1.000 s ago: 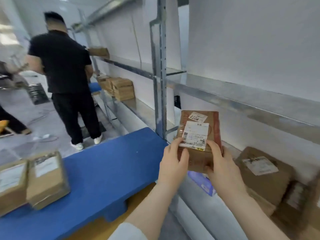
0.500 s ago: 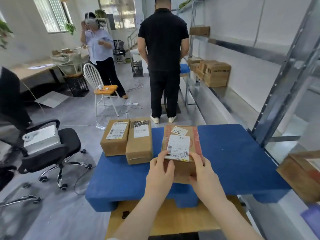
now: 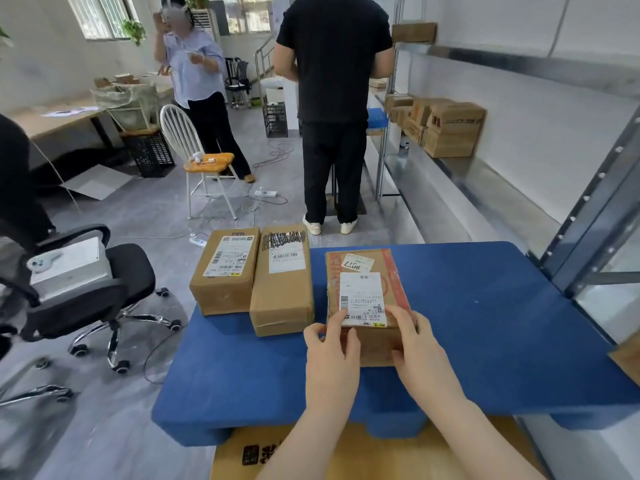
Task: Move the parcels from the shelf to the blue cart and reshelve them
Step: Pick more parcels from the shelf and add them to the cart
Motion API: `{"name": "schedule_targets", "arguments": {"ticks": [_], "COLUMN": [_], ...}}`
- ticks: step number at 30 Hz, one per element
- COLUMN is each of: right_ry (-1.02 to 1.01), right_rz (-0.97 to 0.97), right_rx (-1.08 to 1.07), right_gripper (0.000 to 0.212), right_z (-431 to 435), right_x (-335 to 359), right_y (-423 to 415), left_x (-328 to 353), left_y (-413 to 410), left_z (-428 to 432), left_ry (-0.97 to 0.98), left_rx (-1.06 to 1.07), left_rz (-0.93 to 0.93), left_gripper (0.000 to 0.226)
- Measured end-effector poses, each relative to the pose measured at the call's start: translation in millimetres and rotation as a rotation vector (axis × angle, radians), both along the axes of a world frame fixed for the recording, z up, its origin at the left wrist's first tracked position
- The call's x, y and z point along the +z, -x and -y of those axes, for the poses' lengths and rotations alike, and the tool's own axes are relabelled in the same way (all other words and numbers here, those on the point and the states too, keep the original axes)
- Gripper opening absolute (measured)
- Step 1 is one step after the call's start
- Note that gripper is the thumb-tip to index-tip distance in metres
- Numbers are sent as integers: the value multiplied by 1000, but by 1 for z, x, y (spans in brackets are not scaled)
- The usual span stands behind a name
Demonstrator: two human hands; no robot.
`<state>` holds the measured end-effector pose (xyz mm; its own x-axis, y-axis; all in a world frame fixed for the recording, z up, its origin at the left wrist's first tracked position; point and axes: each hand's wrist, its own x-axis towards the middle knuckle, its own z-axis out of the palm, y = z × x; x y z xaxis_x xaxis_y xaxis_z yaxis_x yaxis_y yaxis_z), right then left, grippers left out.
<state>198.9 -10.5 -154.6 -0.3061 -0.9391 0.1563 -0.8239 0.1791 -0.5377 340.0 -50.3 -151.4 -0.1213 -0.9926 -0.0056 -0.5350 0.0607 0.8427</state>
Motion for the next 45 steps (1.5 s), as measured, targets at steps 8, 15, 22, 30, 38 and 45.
{"name": "schedule_targets", "arguments": {"ticks": [8,15,22,30,38,45], "right_ry": [25,30,33,12,21,17], "right_rz": [14,31,-7,-12,-19,-6], "right_rx": [18,27,31,-9,2,28], "right_gripper": [69,71,71,72,74,79], "right_z": [29,44,62,80,86,87], "right_x": [-8,-8,-9,-9,-11,-9], "right_y": [4,5,5,-3,-1,-2], "left_x": [1,12,12,21,19,17], "left_y": [14,20,32,36,27,19], "left_z": [13,29,41,60,65,68], "left_ry": [-13,-29,-119,-205,-163,-124], "left_rx": [109,123,203,191,167,135], "left_rz": [102,255,310,376,277,244], "left_gripper": [41,42,46,46,46,43]}}
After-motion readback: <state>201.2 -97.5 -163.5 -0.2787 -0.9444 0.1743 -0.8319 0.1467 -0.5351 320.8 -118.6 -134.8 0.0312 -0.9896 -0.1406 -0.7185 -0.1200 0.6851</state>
